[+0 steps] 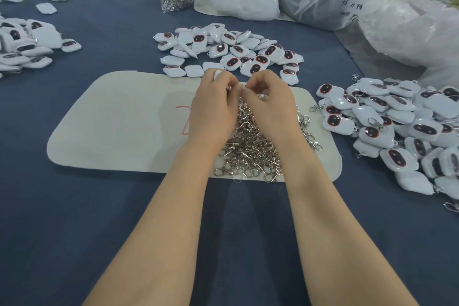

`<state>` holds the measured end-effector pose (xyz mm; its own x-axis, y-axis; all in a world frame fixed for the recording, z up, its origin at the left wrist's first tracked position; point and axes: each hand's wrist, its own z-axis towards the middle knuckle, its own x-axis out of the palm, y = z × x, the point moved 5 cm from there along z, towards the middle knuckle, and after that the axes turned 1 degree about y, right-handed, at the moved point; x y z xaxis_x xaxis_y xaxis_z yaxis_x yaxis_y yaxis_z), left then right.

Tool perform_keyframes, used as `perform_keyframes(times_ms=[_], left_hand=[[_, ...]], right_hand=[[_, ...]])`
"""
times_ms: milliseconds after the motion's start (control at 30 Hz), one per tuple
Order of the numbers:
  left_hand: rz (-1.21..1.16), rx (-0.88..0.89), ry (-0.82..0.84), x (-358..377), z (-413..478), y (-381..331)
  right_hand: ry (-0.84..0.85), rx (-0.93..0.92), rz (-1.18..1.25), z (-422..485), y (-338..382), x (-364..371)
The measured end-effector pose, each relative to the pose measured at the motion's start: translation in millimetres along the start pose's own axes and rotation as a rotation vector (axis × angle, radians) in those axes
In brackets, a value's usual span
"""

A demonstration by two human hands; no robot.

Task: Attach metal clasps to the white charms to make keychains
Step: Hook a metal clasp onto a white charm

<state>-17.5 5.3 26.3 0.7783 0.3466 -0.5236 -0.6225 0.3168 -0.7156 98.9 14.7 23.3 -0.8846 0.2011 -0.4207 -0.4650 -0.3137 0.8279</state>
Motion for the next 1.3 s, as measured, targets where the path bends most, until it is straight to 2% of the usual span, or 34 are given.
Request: perform_keyframes(times_ms=[167, 400, 667, 833, 1100, 1300], left_hand=[[-0.114, -0.063, -0.01, -1, 1, 1], [-0.251, -0.205, 0.059, 3, 2, 4], [-0.222, -0.153, 0.048, 2, 0, 2], [-0.174, -0.121, 0.028, 2, 1, 3], [-0.139, -0.085, 0.021, 4, 2, 2], [-0.095, -0.069, 0.046, 6, 3, 3]], right_hand=[[0.028, 0.051, 0.098, 0, -1, -1], [0.008, 0.199, 0.416, 0, -10, 0], [0.01, 0.28, 0.544, 0, -16, 1], [0.049, 0.292, 0.479, -2, -15, 4], [0.014, 0.154, 0.063, 1, -7, 3], [-0.002, 0.125, 0.078, 1, -4, 1]])
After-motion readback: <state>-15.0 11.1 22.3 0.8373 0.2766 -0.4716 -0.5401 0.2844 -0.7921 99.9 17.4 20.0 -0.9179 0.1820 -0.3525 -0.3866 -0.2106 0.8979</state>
